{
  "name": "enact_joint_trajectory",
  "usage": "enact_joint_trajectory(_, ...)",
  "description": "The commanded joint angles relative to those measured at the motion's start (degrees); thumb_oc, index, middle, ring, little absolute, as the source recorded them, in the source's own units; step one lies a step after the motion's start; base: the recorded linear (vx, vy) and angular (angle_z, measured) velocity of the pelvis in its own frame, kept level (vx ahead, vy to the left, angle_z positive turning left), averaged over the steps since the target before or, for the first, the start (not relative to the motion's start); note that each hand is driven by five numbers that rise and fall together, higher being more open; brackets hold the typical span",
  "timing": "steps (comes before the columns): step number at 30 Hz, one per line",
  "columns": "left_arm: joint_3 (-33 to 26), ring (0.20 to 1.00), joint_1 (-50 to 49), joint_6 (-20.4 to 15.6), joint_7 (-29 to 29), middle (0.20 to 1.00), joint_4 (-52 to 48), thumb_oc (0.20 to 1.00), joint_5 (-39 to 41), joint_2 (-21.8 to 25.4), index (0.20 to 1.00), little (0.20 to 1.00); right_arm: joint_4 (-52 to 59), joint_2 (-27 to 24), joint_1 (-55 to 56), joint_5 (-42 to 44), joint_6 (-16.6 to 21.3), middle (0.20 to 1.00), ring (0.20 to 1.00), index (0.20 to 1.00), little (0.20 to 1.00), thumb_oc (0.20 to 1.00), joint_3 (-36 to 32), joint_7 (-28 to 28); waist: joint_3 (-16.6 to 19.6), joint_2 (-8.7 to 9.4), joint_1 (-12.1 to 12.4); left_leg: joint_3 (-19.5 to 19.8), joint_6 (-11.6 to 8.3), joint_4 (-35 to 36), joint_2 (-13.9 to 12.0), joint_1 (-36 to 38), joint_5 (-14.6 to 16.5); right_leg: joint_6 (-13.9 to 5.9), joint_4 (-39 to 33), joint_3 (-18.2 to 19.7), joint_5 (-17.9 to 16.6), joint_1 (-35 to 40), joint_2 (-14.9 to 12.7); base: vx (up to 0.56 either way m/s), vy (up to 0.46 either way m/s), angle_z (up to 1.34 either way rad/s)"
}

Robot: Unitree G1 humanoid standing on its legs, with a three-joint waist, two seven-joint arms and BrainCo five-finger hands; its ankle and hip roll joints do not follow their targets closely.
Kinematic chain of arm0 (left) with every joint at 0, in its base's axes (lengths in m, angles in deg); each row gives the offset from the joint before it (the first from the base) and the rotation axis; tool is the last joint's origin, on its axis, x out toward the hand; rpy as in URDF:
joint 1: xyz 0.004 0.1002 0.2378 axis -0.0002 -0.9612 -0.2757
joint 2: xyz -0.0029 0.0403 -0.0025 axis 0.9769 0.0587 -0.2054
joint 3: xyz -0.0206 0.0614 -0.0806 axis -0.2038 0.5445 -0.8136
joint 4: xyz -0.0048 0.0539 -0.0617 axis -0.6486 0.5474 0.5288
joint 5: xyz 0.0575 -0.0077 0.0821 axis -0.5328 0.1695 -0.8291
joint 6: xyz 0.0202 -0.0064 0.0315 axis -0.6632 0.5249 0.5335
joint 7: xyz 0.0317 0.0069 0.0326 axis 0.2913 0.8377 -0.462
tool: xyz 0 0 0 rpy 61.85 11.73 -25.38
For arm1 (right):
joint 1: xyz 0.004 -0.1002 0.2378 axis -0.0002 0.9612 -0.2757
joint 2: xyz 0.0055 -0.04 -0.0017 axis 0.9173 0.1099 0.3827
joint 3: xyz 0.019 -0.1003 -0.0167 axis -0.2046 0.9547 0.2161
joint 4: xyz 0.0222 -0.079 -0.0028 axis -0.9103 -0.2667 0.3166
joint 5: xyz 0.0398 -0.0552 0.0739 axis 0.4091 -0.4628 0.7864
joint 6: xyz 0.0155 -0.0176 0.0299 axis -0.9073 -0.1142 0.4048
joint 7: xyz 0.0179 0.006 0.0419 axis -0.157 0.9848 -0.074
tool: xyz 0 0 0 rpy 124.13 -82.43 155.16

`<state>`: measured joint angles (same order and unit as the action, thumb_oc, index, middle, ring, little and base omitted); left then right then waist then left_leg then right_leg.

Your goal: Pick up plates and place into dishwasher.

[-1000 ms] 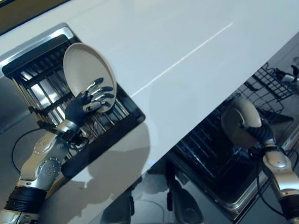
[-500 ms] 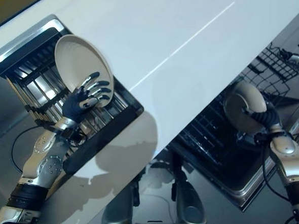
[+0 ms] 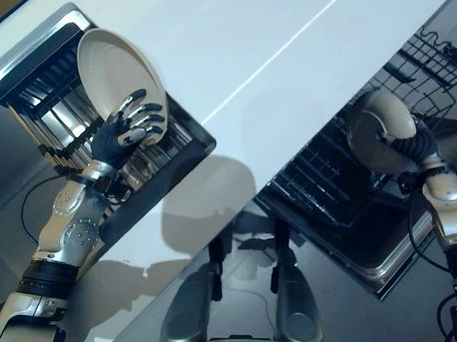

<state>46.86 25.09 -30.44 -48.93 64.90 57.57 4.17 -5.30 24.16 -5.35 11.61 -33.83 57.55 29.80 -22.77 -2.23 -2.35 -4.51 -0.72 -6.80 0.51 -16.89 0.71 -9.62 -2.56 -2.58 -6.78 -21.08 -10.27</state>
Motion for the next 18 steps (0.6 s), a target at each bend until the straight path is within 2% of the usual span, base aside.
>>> enact_joint_trajectory(1,5.44,1.0,3.32,-3.78,-0.47,1.0,-0.89,1.0,2.19,-8.47,1.0,1.0,-15.11,-2.52,-6.3,-18.4,-7.23,0.2,0.2,0.2,0.2,0.2,15.38,-1.05,-7.03,-2.7,3.83,1.08,0.79,2.64,0.05,-4.75,-4.12,2.42,7.33,0.17,-0.82,-2.22,-1.37,-0.01,0.0,0.04)
enact_joint_trajectory(5,6.38,1.0,3.6,-4.45,-0.22,1.0,-0.81,1.0,3.65,-7.19,1.0,1.0,-18.67,-5.19,-11.23,-18.84,-9.42,0.2,0.2,0.2,0.2,0.2,19.06,-2.06,-7.03,-3.14,4.58,1.47,0.81,2.9,0.07,-5.57,-4.54,2.45,7.6,-0.41,-0.77,-3.08,-1.35,0.0,-0.008,0.28)
enact_joint_trajectory(18,5.59,1.0,2.41,-3.34,0.07,1.0,-3.01,1.0,5.28,-4.87,1.0,1.0,-15.5,-10.95,-13.78,-22.97,-10.1,0.2,0.2,0.2,0.2,0.2,20.9,-0.1,-7.03,-2.01,5.37,2.08,1.0,2.97,-0.27,-6.68,-4.83,2.22,8.46,-1.0,-0.57,-4.4,-0.89,0.0,-0.014,0.12)
